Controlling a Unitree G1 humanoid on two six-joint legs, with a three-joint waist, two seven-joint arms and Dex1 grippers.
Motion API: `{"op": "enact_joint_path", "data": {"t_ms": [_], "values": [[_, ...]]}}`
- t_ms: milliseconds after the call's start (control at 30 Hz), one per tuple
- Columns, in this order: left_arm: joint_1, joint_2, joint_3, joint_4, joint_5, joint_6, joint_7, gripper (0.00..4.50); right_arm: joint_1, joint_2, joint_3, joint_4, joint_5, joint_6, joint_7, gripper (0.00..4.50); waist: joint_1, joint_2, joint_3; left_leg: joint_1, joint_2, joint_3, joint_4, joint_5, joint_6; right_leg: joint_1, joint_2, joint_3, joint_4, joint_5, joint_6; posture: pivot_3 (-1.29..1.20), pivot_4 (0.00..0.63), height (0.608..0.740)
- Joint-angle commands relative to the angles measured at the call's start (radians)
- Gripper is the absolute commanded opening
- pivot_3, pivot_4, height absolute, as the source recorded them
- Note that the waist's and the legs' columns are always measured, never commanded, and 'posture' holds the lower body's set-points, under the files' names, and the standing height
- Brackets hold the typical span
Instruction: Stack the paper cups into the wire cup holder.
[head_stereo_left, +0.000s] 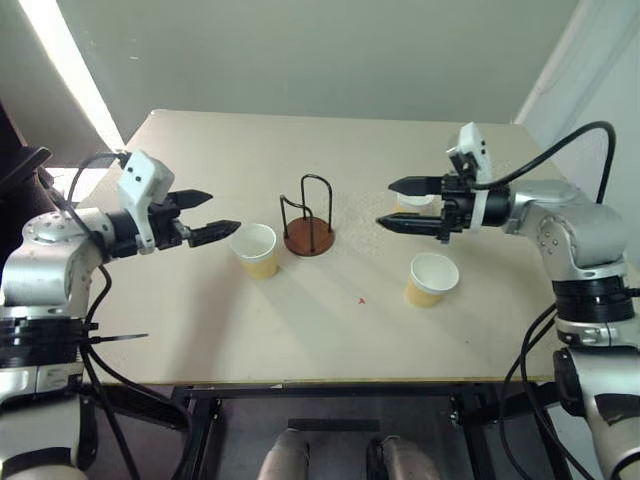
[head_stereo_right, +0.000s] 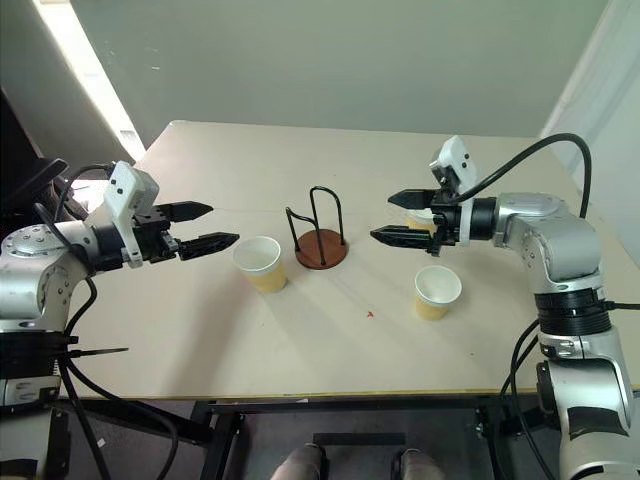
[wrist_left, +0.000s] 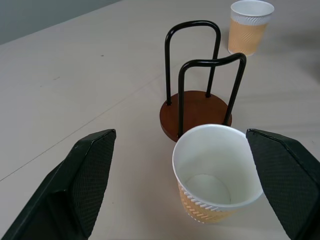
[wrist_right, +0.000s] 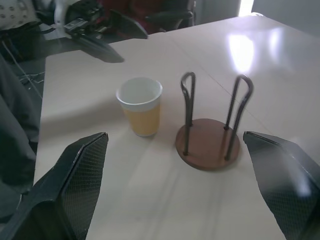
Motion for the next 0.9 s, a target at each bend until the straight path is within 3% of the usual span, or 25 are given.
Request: {"op": "enact_joint_path", "data": {"t_ms": [33,433,900], "values": [[-0.038,-0.002,-0.005,0.011,0.017,-0.033,0.001,4.5,-0.005,-0.001,-0.006,-0.026,0.008,-0.008,-0.019,4.49,0.0,0.0,0.0,0.0,0.0,0.0,0.0,0.0,0.0,0.0,0.0,0.0,0.0,0.0,0.0,0.0,0.15,0.74],[-0.143,-0.161,-0.116,0.093,0.086,-0.043,0.072,4.5,-0.02,0.006,-0.006,-0.004,0.006,-0.016,-0.051,4.49,0.005,0.0,0.0,0.0,-0.001,0.0,0.001,0.001,0.001,0.001,-0.001,0.0,0.0,0.002,0.003,0.0,0.15,0.74],[-0.226,-0.212,-0.129,0.282,0.157,-0.1,0.093,4.5,-0.025,-0.018,-0.02,-0.005,0.011,-0.006,-0.064,4.49,0.004,0.0,0.0,-0.001,-0.001,0.001,0.002,0.001,0.002,0.001,-0.001,0.0,-0.001,0.004,0.007,0.0,0.15,0.74]]}}
